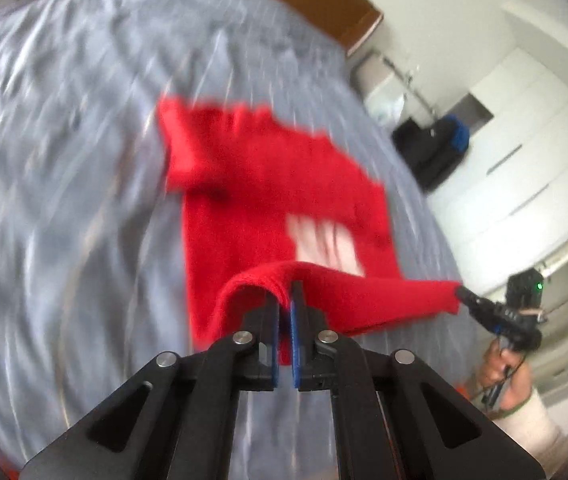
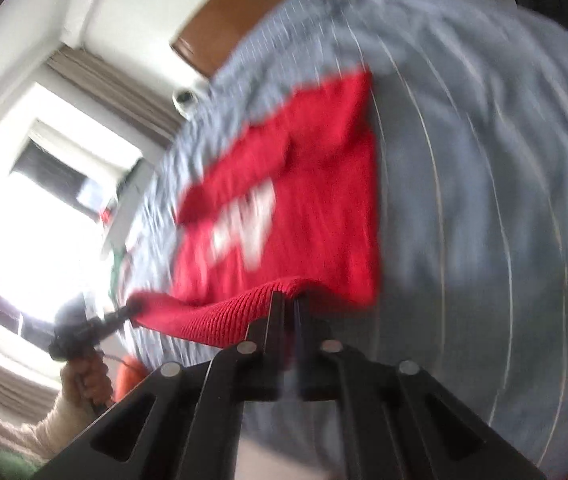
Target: Fold small clothes
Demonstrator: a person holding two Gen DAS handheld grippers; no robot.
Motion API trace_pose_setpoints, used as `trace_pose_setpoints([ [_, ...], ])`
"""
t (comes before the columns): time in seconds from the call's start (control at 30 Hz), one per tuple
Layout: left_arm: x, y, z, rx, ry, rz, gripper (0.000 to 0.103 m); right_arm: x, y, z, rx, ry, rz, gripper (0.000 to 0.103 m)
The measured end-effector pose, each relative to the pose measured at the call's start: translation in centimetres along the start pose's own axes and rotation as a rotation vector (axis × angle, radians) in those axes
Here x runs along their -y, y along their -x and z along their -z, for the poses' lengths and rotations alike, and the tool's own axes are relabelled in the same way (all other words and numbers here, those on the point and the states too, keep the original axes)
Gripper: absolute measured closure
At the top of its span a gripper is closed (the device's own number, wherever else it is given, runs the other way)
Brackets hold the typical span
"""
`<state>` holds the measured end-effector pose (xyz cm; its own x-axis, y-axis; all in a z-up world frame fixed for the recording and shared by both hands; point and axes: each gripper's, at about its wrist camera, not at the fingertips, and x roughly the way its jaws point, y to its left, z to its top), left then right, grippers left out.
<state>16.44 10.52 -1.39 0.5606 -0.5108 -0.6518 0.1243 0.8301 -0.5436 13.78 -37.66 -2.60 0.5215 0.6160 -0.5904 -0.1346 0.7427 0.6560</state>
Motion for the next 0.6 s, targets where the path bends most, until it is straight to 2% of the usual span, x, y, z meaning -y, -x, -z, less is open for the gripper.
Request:
trace_pose_setpoints([
  [0.1,-0.6,-3.7,-6.6,0.053,-0.015,-0.049,0.101,-0.4,-2.3,-6.1,0.087,0.056,0.008,0.099],
  [0.2,-1.5,-7.7,-11.2,0.073,-0.023,-0.128,0.101,-0.1,-6.3,-11.6,0.126,0.058,0.018,0.099],
  [0.27,-2.1,-10.4,-13.1,0.051,-0.032,-0.166,0.099,0.6,-9.8,-14.7,0.137,0.045,0.052,0.099],
  [0.3,-2.4,-11.8,-14.0,0.044,-0.028,-0.199,0.093,1.1,-11.2,-16.0,0.134,0.042,0.062,0.099],
  [0.37,-3.6,-14.4,-15.3,0.024,0.008,-0.281,0.07,2.6,-14.4,-17.9,0.124,-0.001,0.078,0.096],
  [0.4,-4.4,-14.9,-15.5,0.016,0.033,-0.309,0.048,3.6,-15.4,-18.5,0.129,-0.04,0.089,0.096],
  [0.43,-5.1,-15.1,-15.6,0.02,0.062,-0.318,0.037,4.6,-16.1,-19.0,0.14,-0.077,0.122,0.084],
  [0.47,-6.0,-14.6,-15.6,0.042,0.094,-0.319,0.034,5.2,-16.3,-19.3,0.146,-0.102,0.145,0.062],
  [0.5,-6.6,-14.1,-15.5,0.061,0.115,-0.314,0.03,5.8,-16.2,-19.4,0.159,-0.124,0.151,0.053],
  [0.53,-7.2,-13.3,-15.2,0.07,0.125,-0.304,0.026,6.3,-15.6,-19.4,0.176,-0.136,0.152,0.047],
  [0.6,-7.7,-12.2,-14.6,0.072,0.117,-0.312,0.024,7.3,-14.4,-19.1,0.173,-0.13,0.159,0.046],
])
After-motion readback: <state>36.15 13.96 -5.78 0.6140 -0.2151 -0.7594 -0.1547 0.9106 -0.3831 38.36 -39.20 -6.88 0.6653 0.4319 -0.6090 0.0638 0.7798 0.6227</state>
